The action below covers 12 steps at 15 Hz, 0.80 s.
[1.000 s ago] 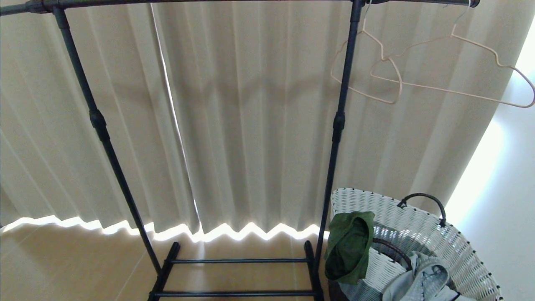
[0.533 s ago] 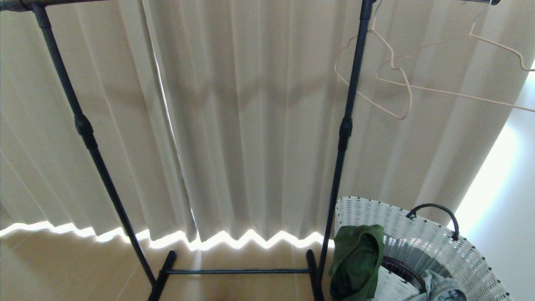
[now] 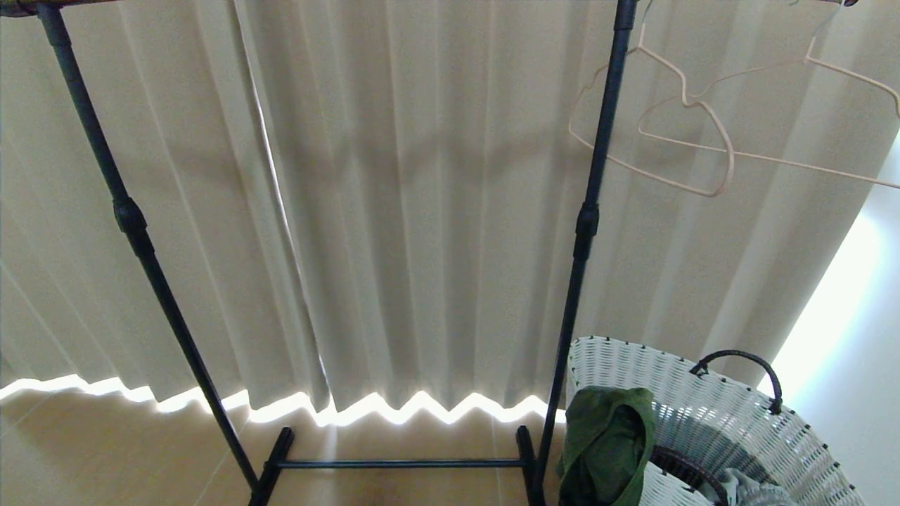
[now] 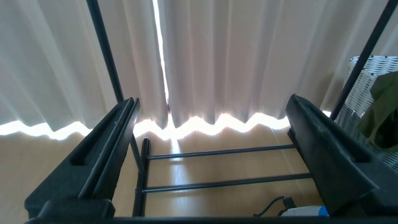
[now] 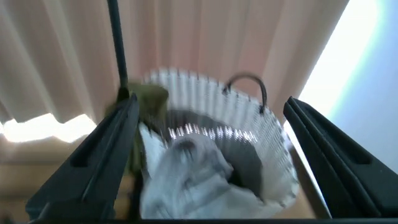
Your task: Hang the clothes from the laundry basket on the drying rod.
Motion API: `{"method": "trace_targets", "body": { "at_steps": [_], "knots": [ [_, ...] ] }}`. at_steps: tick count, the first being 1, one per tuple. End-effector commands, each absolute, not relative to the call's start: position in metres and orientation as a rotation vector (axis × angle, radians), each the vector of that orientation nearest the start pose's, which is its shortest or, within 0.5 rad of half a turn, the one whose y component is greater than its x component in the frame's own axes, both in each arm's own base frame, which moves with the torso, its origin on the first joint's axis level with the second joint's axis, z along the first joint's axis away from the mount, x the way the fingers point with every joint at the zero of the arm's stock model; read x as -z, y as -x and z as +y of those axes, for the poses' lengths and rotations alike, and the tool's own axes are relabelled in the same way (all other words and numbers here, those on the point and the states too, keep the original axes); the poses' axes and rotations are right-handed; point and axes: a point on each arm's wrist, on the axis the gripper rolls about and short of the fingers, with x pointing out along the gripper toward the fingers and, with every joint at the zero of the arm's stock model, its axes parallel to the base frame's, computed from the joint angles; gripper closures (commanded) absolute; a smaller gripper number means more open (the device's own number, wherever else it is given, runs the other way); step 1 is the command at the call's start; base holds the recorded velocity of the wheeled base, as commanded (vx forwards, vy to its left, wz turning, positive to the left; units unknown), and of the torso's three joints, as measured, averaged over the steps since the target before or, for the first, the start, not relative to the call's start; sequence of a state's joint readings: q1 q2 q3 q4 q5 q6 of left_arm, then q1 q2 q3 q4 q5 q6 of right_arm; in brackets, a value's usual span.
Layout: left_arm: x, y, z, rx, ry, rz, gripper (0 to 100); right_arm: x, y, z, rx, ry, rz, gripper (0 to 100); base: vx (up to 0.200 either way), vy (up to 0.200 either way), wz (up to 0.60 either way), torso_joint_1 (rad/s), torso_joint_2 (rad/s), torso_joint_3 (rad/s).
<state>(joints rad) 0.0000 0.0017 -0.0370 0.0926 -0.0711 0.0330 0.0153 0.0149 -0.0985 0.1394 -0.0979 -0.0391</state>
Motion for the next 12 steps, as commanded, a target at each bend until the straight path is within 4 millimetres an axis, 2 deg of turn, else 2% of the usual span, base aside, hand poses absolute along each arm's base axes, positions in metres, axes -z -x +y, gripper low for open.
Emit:
{"method": "trace_targets", "body": {
  "at_steps": [1,2,5,7,9,10,11,12],
  "knots": [
    [-0.076,0.026,-0.002,0.071,-0.032,0.056,0,-0.102,0.028,-0.004,0.037,0.149,0.181,0,0.0,0.0,0.0,0.0,0.0,0.0],
    [-0.076,0.026,-0.002,0.073,-0.032,0.057,0,-0.104,0.026,-0.004,0.008,0.195,0.236,0,0.0,0.0,0.0,0.0,0.0,0.0],
    [-0.076,0.026,-0.002,0.071,-0.032,0.056,0,-0.107,-0.004,-0.002,-0.102,0.306,0.529,0,0.0,0.0,0.0,0.0,0.0,0.0],
    [-0.076,0.026,-0.002,0.071,-0.032,0.056,0,-0.112,-0.034,0.003,-0.148,0.393,0.727,0,0.0,0.0,0.0,0.0,0.0,0.0],
    [-0.076,0.026,-0.002,0.072,-0.033,0.055,0,-0.113,-0.055,0.005,-0.162,0.447,0.837,0,0.0,0.0,0.0,0.0,0.0,0.0],
    [-0.076,0.026,-0.002,0.072,-0.033,0.057,0,-0.112,-0.075,0.005,-0.137,0.512,0.942,0,0.0,0.0,0.0,0.0,0.0,0.0],
    [-0.076,0.026,-0.002,0.072,-0.033,0.057,0,-0.11,-0.084,0.005,-0.123,0.539,0.981,0,0.0,0.0,0.0,0.0,0.0,0.0],
    [-0.076,0.026,-0.002,0.073,-0.033,0.055,0,-0.105,-0.103,0.004,-0.099,0.569,1.041,0,0.0,0.0,0.0,0.0,0.0,0.0]
  ]
}}
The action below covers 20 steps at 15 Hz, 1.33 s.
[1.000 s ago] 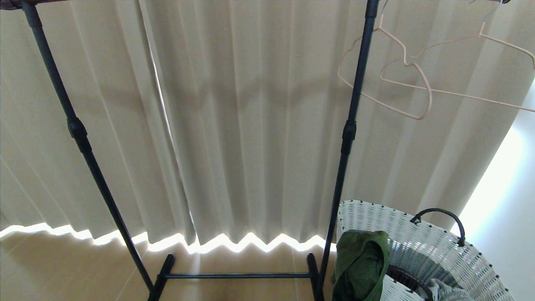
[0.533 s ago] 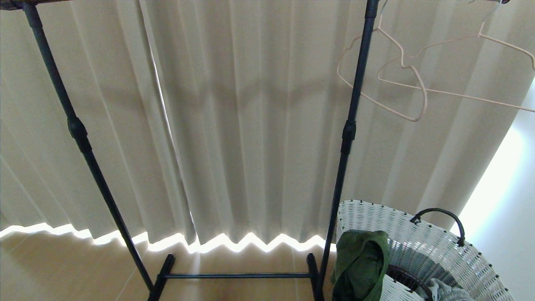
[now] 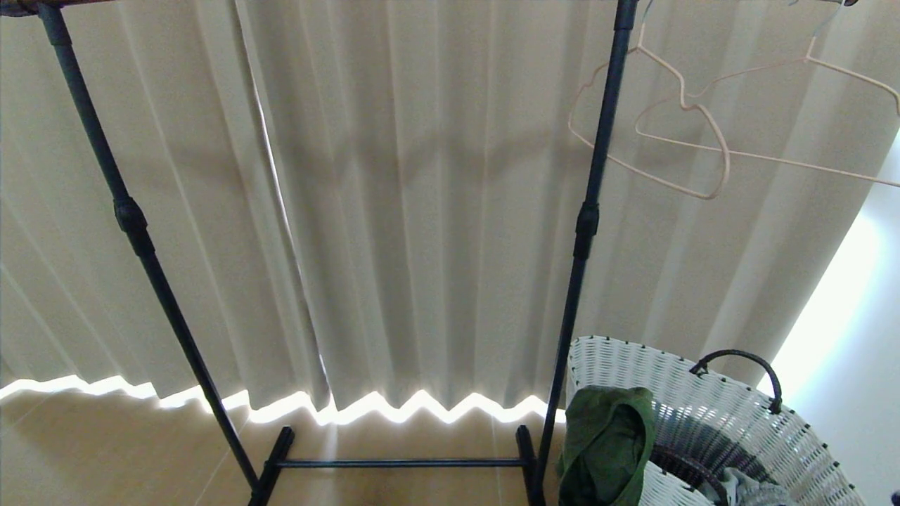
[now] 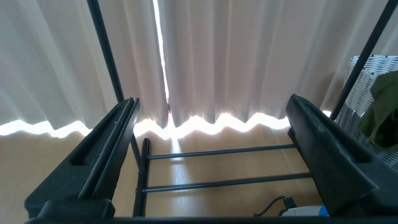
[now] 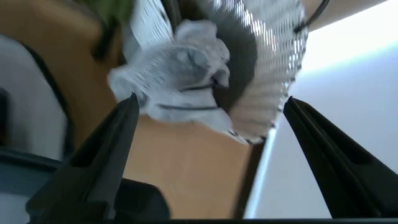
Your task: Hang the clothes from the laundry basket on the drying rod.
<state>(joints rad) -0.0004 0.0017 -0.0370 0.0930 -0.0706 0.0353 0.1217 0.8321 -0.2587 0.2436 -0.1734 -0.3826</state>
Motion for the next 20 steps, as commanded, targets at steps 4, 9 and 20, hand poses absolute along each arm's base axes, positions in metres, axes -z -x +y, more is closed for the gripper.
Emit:
{"method": "trace_targets", "body": {
  "at_steps": [4,9,20],
  "knots": [
    [-0.076,0.026,-0.002,0.072,-0.033,0.059,0,-0.085,-0.133,-0.001,-0.096,0.574,1.156,0,0.0,0.0,0.0,0.0,0.0,0.0],
    [-0.076,0.026,-0.001,0.065,-0.033,0.057,0,-0.056,-0.168,-0.013,-0.041,0.529,1.227,0,0.0,0.0,0.0,0.0,0.0,0.0],
    [-0.076,0.025,-0.001,0.029,-0.033,0.053,0,-0.039,-0.192,-0.019,-0.002,0.51,1.154,100,0.0,0.0,0.0,0.0,0.0,0.0]
  ]
}}
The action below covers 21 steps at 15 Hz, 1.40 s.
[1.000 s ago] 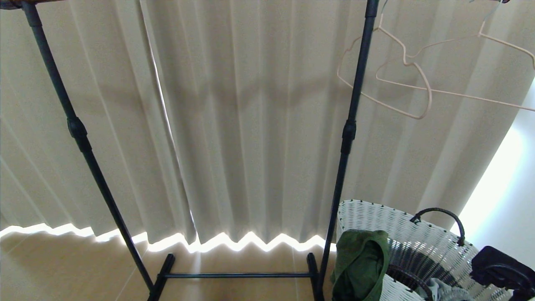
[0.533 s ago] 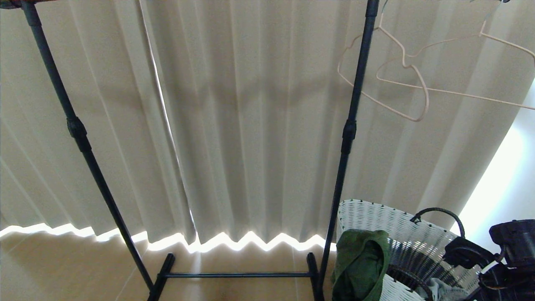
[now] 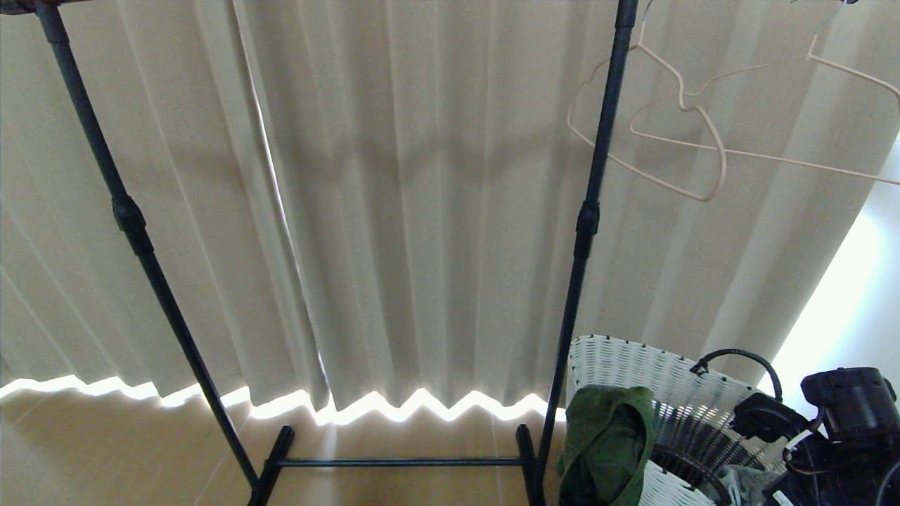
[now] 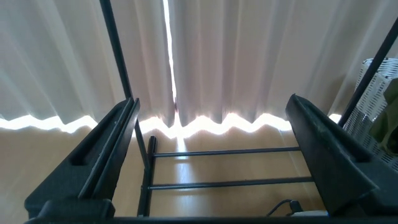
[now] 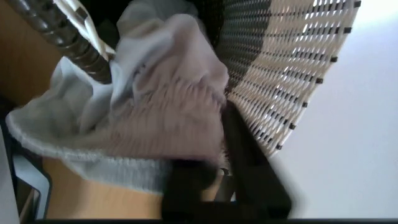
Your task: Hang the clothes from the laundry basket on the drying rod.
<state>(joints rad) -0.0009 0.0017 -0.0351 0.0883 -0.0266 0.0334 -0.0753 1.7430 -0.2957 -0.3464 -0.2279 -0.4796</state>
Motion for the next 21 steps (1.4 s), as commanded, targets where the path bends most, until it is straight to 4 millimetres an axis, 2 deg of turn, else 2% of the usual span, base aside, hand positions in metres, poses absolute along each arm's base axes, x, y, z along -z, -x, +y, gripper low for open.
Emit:
{"method": "trace_targets", "body": {
  "at_steps": [1,3,8,11,14,21],
  "knots": [
    [-0.076,0.025,-0.001,0.027,-0.03,0.053,0,-0.042,-0.19,-0.019,0.0,0.508,1.139,100,0.0,0.0,0.0,0.0,0.0,0.0],
    [-0.076,0.025,-0.001,0.028,-0.027,0.05,0,-0.052,-0.182,-0.019,0.016,0.508,1.074,100,0.0,0.0,0.0,0.0,0.0,0.0],
    [-0.076,0.025,-0.001,0.03,-0.025,0.05,0,-0.111,-0.151,-0.014,0.079,0.499,0.732,100,0.0,0.0,0.0,0.0,0.0,0.0],
    [-0.076,0.025,-0.001,0.031,-0.027,0.05,0,-0.132,-0.134,-0.012,0.058,0.482,0.573,100,0.0,0.0,0.0,0.0,0.0,0.0],
    [-0.075,0.025,-0.001,0.033,-0.027,0.052,0,-0.14,-0.124,-0.011,0.058,0.479,0.504,100,0.0,0.0,0.0,0.0,0.0,0.0],
    [-0.076,0.025,-0.001,0.03,-0.025,0.05,0,-0.144,-0.123,-0.011,0.061,0.478,0.484,100,-0.2,0.0,0.0,0.004,0.0,0.004]
  ]
}}
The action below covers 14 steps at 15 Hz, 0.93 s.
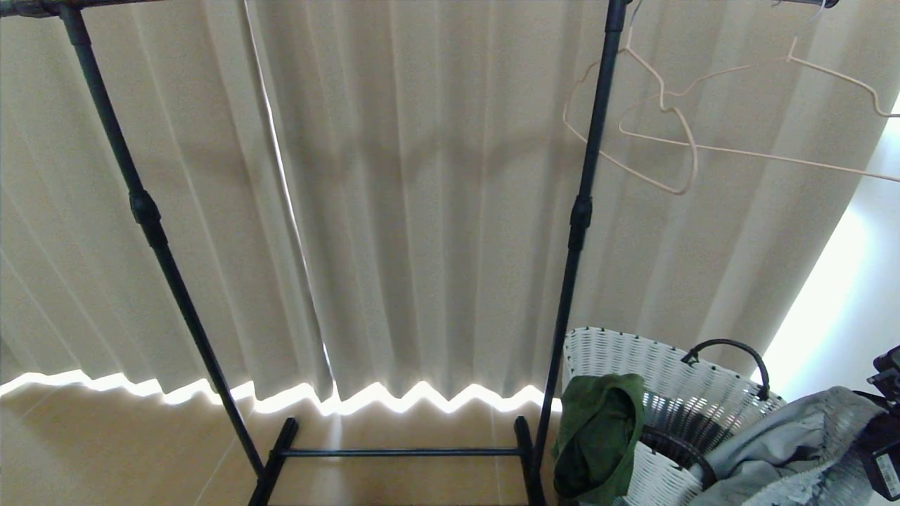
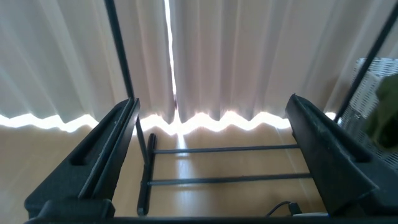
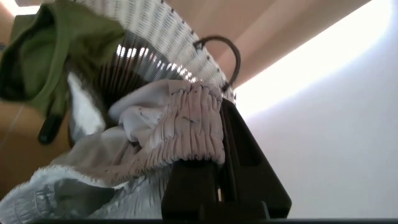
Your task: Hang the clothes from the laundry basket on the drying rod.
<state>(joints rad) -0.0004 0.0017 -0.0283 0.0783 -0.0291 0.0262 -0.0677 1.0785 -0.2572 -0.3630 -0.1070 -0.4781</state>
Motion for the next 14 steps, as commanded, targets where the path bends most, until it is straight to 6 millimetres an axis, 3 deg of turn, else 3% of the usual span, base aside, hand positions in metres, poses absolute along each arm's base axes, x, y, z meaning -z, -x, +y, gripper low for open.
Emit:
{"method": "trace_targets", "body": {
  "at_steps": [1,11,14],
  "knots": [
    [-0.0755,0.0251,-0.0007,0.03,-0.025,0.05,0,-0.1436,-0.123,-0.0107,0.061,0.478,0.484,100,-0.2,0.0,0.0,-0.002,0.0,0.007],
    [-0.0755,0.0251,-0.0007,0.033,-0.025,0.05,0,-0.1469,-0.1248,-0.0109,0.063,0.478,0.474,100,0.0,0.0,0.0,0.0,0.0,0.0],
    [-0.0755,0.0251,-0.0007,0.031,-0.025,0.05,0,-0.1473,-0.1247,-0.0108,0.064,0.48,0.471,100,0.0,0.2,0.0,0.001,0.0,0.001]
  ]
}}
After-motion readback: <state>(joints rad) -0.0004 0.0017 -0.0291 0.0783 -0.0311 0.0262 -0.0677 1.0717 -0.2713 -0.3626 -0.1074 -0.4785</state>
